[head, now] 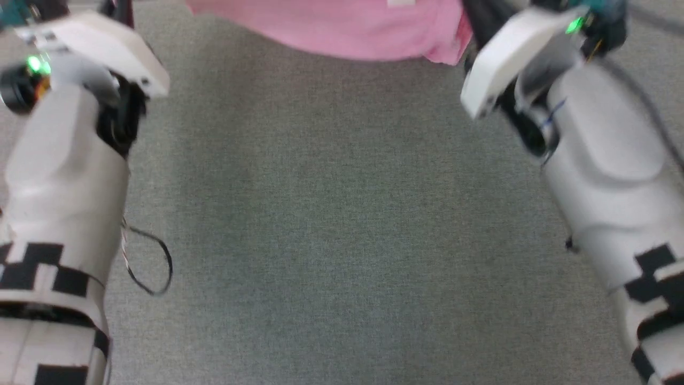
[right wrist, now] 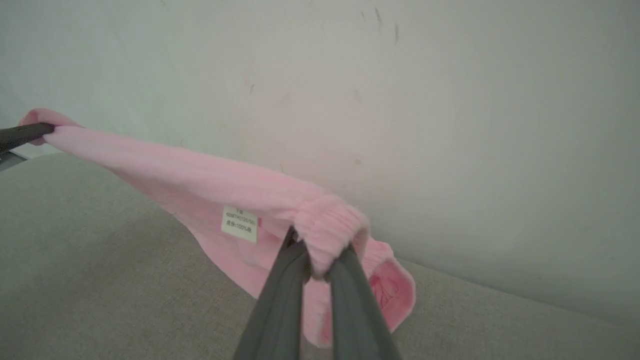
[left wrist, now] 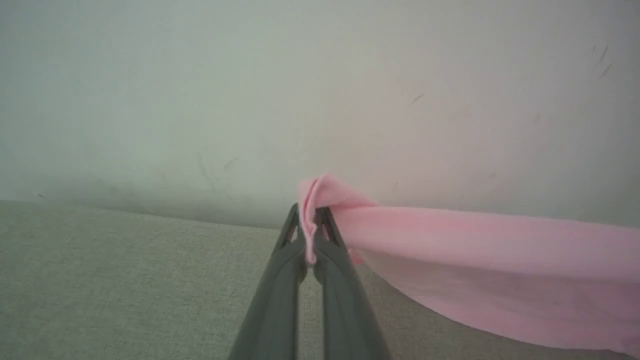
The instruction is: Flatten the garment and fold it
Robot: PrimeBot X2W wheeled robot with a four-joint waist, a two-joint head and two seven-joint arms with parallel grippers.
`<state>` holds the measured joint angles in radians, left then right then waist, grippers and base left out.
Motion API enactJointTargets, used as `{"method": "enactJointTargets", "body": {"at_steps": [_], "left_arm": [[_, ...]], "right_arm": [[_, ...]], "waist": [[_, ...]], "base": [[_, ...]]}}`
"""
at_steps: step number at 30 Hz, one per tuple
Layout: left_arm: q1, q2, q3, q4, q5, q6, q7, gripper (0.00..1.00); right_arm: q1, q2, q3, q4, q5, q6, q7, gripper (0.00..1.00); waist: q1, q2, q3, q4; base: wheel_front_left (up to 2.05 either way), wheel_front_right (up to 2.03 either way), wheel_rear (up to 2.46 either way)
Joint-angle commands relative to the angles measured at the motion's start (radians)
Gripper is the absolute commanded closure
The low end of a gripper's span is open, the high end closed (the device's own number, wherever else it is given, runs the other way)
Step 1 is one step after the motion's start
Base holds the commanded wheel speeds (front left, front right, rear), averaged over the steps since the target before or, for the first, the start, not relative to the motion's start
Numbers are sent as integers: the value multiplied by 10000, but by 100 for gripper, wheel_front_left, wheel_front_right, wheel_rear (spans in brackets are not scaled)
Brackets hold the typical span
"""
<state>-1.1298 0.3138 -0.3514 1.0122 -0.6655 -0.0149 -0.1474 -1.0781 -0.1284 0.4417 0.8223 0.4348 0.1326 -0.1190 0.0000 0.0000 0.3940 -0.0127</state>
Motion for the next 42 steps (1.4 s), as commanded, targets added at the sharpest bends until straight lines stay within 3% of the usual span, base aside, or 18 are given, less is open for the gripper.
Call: {"method": "enactJointTargets", "body": {"at_steps": [1, 9, 16, 20, 28, 33, 38, 42], "left_arm": [[326, -22, 65, 142, -105, -88, -147, 100], [3081, 75, 387, 439, -603, -432, -870, 100], [6066, 448, 442, -1359, -542, 84, -1067, 100], [7976, 823, 534, -3525, -599, 890, -787, 100], [12242, 1812, 940, -9397, -812, 3491, 1002, 100], [14302, 2256, 1208, -11914, -894, 4838, 1883, 100], [15517, 2562, 1373, -13469, -893, 5625, 2393, 100], [15518, 2720, 1529, -13939, -878, 5713, 2456, 100]], "right_arm": [[342, -76, 199, 41, 112, -19, -91, 100], [3295, -669, 1802, -1103, 992, -19, -706, 100], [5959, -1368, 1827, -3180, 895, -19, -726, 100], [7538, -1526, 1355, -4664, 412, -19, -163, 100], [10584, -1420, 110, -7548, -624, -19, 1529, 100], [12316, -1022, -464, -8904, -1149, -19, 2331, 100], [13659, -645, -881, -9829, -1697, -19, 2903, 100], [14061, -229, -1105, -10193, -1891, -19, 3052, 100]], "waist": [[0, 0, -376, 123], [0, 0, -2044, 134], [0, 0, -3323, 113], [0, 0, -3783, 97], [0, 0, -4189, 95], [0, 0, -4245, 208], [0, 0, -4166, 400], [0, 0, -3924, 501]], "base": [[0, 0, 0], [0, 0, 0], [0, 0, 0], [0, 0, 0], [0, 0, 0], [0, 0, 0], [0, 0, 0], [0, 0, 0]]}}
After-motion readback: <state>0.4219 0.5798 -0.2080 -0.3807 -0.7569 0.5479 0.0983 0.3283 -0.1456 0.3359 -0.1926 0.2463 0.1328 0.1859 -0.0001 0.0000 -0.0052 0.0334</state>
